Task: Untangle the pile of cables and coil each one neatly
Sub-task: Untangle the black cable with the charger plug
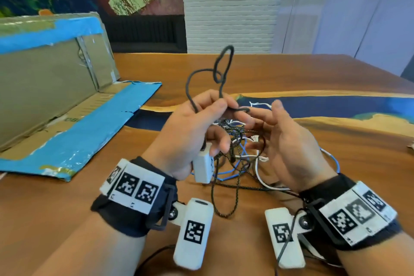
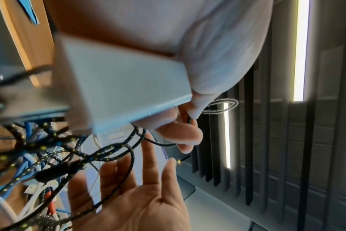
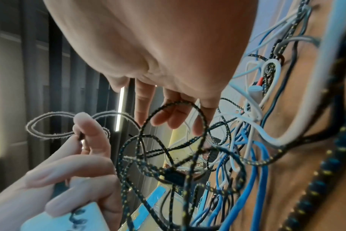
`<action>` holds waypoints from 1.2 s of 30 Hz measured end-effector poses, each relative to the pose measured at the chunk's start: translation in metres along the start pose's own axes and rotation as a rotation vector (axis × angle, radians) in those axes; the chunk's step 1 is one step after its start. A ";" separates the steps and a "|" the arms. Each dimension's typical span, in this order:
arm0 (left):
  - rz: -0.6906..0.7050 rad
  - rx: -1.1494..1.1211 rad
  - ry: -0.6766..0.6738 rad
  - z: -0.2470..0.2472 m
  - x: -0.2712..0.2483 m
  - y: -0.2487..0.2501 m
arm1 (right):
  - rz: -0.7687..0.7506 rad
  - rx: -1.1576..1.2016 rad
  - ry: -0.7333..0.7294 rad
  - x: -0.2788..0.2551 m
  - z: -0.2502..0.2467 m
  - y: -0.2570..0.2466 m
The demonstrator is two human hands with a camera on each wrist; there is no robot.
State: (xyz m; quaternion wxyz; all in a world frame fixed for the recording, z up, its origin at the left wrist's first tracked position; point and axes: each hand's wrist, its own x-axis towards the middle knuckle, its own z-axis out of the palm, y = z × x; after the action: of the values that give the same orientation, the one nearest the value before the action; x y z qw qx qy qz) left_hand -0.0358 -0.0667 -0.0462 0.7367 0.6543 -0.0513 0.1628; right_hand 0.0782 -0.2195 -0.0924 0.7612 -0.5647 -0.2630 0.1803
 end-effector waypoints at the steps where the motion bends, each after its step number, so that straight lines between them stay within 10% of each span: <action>1: -0.010 0.010 -0.016 0.001 -0.001 0.000 | -0.042 -0.072 -0.021 0.000 0.001 0.000; 6: -0.033 0.035 -0.065 0.004 -0.003 -0.001 | -0.107 -0.282 -0.135 -0.005 0.002 0.003; 19: -0.332 0.432 -0.086 -0.003 0.006 -0.025 | -0.159 0.401 0.097 0.000 -0.004 -0.025; 36: -0.218 0.312 -0.191 0.004 0.004 -0.033 | -0.212 0.379 -0.141 -0.009 -0.002 -0.024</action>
State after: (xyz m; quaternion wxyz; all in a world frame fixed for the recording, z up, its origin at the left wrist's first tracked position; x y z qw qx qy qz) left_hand -0.0211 -0.0733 -0.0751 0.6315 0.7746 -0.0242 0.0253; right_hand 0.0719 -0.2331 -0.0718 0.8482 -0.3666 -0.3347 0.1845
